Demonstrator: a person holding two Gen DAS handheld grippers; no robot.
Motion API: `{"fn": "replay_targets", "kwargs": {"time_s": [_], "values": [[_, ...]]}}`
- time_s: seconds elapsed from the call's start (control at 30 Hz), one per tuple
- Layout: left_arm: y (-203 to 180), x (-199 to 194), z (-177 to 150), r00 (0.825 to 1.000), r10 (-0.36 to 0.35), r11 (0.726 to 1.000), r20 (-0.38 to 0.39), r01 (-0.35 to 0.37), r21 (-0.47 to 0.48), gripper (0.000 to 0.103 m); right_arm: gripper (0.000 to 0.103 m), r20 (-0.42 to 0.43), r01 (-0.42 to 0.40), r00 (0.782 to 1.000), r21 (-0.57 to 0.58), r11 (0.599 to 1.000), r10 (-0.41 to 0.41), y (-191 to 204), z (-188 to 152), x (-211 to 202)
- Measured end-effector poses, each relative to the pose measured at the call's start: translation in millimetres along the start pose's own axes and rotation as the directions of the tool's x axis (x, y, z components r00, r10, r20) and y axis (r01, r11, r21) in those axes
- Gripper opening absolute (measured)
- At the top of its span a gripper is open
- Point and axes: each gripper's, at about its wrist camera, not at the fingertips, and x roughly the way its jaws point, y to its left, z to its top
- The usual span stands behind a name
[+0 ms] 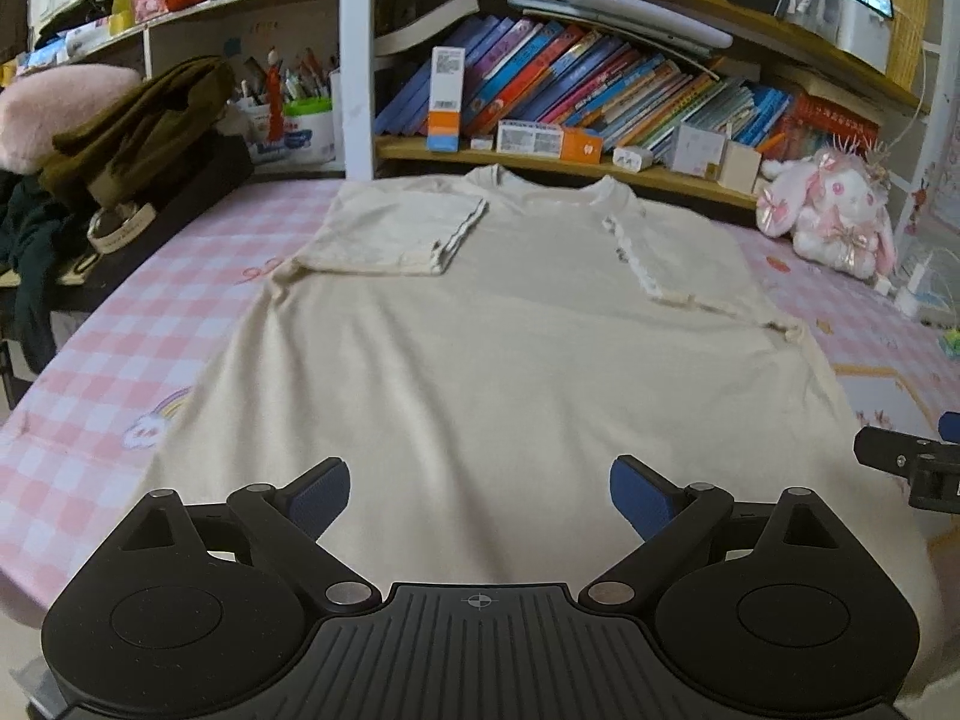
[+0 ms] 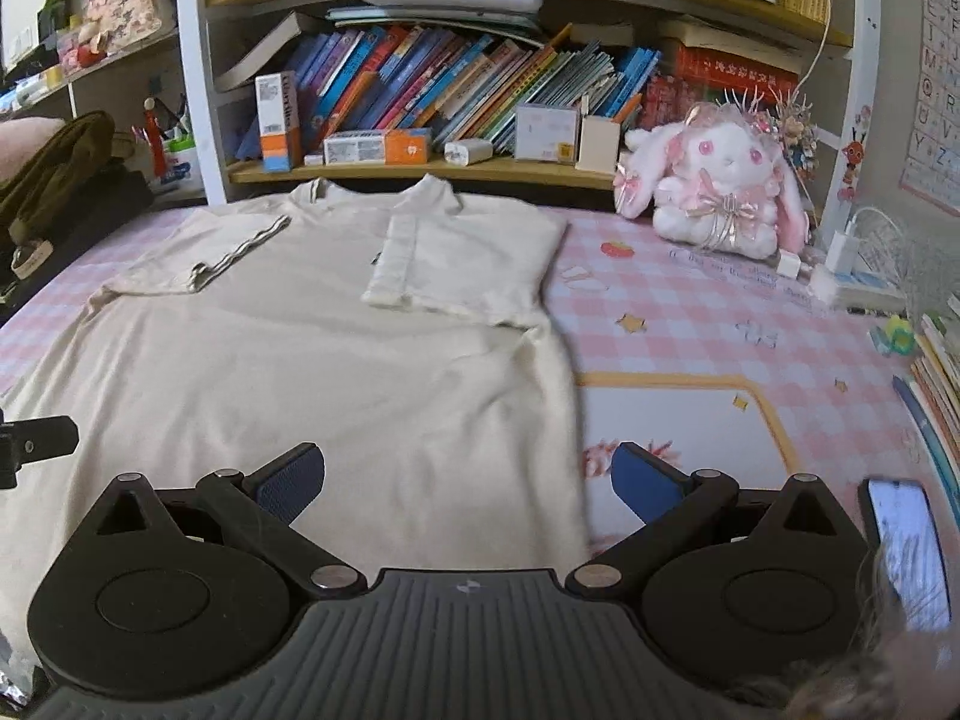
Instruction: Fold clothes
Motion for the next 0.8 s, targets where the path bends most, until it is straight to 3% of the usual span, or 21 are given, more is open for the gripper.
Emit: {"fn": "replay_targets", "kwargs": {"time_s": [0.37, 0.6, 0.7, 0.8], "values": [[47.9, -26.7, -32.3, 0.998, -0.055, 0.996, -0.035, 0.057, 0.063, 0.1, 0.103, -0.032, 0.046, 0.998, 0.04, 0.998, -0.044, 61.2, -53.2, -44.9], [62.6, -41.4, -42.2, 0.995, -0.093, 0.992, -0.02, 0.095, 0.08, 0.102, 0.103, -0.038, 0.07, 0.997, 0.077, 0.995, -0.067, 78.0, -70.6, -62.9], [62.2, -40.9, -44.2, 0.998, -0.061, 0.993, -0.028, 0.064, 0.104, 0.102, 0.103, -0.036, 0.08, 0.996, 0.081, 0.994, -0.078, 81.2, -73.4, -67.5], [63.5, -41.5, -45.6, 0.996, -0.082, 0.991, -0.031, 0.084, 0.102, 0.102, 0.103, -0.04, 0.084, 0.996, 0.095, 0.992, -0.081, 79.7, -77.0, -70.9]]}}
